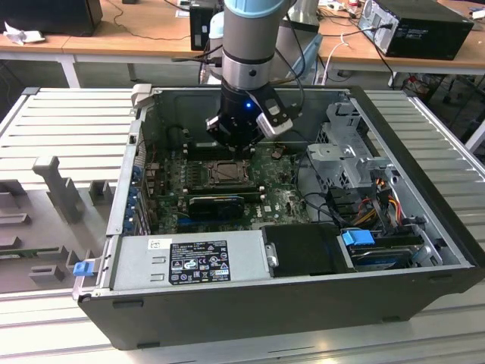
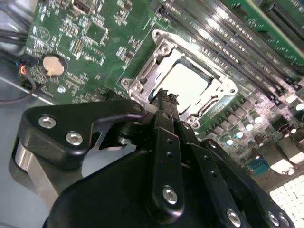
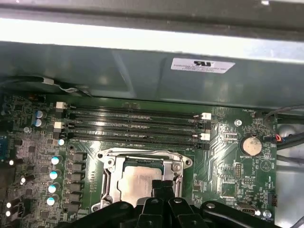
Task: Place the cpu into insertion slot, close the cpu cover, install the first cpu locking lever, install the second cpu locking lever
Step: 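Install the second cpu locking lever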
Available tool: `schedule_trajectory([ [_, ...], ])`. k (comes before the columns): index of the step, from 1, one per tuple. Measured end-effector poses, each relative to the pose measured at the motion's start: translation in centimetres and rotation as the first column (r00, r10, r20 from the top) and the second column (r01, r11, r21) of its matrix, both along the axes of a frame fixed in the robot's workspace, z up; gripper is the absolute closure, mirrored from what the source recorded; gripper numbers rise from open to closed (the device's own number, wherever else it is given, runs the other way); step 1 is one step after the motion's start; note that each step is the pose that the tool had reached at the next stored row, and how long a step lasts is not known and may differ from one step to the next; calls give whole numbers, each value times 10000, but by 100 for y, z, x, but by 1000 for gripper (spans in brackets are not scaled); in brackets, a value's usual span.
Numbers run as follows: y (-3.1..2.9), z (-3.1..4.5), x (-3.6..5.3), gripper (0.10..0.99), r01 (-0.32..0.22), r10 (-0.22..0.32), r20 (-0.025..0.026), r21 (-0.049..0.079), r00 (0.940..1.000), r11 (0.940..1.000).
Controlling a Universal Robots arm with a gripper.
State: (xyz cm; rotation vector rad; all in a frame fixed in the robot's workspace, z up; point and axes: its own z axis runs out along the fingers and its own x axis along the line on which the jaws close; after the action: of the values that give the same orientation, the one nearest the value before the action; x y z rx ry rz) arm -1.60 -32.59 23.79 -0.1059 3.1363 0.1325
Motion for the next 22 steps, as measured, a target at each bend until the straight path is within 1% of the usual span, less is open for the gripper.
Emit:
schedule_trajectory([
  [4, -119, 0, 0, 980, 1, -1, 1, 2, 10000, 10000],
  [5, -162, 0, 0, 980, 0, 0, 0, 0, 10000, 10000],
  [7, -200, 0, 0, 980, 0, 0, 0, 1, 10000, 10000],
  [9, -225, 0, 0, 980, 0, 0, 0, 1, 10000, 10000],
  [14, -245, 0, 0, 980, 0, 0, 1, 1, 10000, 10000],
  [17, -264, 37, 0, 980, -1, 1, 1, 2, 10000, 10000],
  [22, -344, 38, -1, 980, 0, 0, 0, 2, 10000, 10000],
])
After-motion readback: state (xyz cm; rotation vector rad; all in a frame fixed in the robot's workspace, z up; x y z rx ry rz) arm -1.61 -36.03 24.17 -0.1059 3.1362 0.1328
